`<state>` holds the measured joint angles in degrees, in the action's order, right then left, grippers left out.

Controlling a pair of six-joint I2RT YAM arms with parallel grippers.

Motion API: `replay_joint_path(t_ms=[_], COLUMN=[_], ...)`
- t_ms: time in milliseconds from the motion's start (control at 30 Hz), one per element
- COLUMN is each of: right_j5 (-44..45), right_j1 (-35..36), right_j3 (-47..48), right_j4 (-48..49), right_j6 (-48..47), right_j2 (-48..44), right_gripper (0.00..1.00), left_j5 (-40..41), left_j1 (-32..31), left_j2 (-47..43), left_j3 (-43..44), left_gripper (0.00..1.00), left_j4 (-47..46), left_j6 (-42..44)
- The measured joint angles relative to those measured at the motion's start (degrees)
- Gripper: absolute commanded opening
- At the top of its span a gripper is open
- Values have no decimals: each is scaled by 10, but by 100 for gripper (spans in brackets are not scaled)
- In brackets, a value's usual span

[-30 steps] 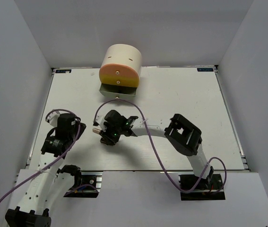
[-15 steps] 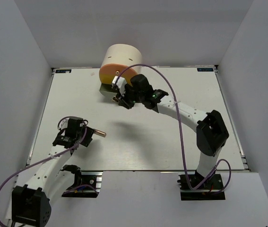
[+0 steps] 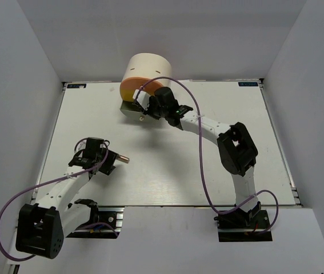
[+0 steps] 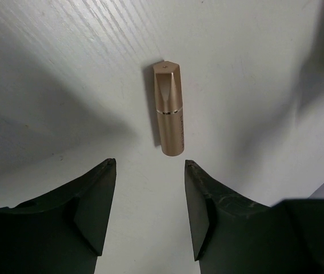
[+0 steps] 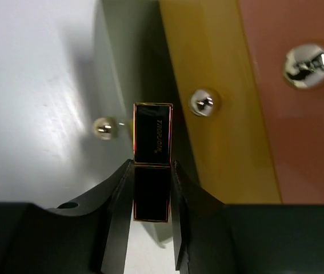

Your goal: Organize the makeup

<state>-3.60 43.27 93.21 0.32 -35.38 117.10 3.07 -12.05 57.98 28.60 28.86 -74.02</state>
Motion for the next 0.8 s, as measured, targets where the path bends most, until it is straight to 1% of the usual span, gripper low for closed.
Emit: replay_joint_path(t_ms=[233, 400, 467, 500, 567, 600, 667, 700, 800], right_j5=[39, 41, 42, 41, 41, 41, 41, 41, 41], right_j1=[-24, -28, -28, -28, -28, -28, -28, -28, -28], right_j3=[3, 3, 3, 2, 0, -2, -5, -7, -11], right_j4=[31, 33, 33, 33, 35, 35, 33, 33, 32], right_j6=[-40, -52, -55, -56, -56, -57, -57, -57, -55], right_j2=[12, 14, 15, 15, 15, 15, 15, 15, 15], right_gripper=[0, 0, 7, 15, 22, 31, 36, 43, 50], left_j5=[-6, -9, -10, -10, -12, -12, -15, -16, -17], left_j1=[0, 0, 0, 0, 0, 0, 0, 0, 0], left_j2=[11, 25, 30, 32, 36, 37, 40, 42, 47], left_j3=[0, 0, 0, 0, 0, 0, 0, 0, 0], left_gripper=[62, 61, 62, 62, 61, 61, 62, 61, 62], left_j4=[-12, -19, -23, -24, -26, -28, -32, -34, -37], left_j6=[0, 0, 0, 0, 0, -1, -2, -2, -2])
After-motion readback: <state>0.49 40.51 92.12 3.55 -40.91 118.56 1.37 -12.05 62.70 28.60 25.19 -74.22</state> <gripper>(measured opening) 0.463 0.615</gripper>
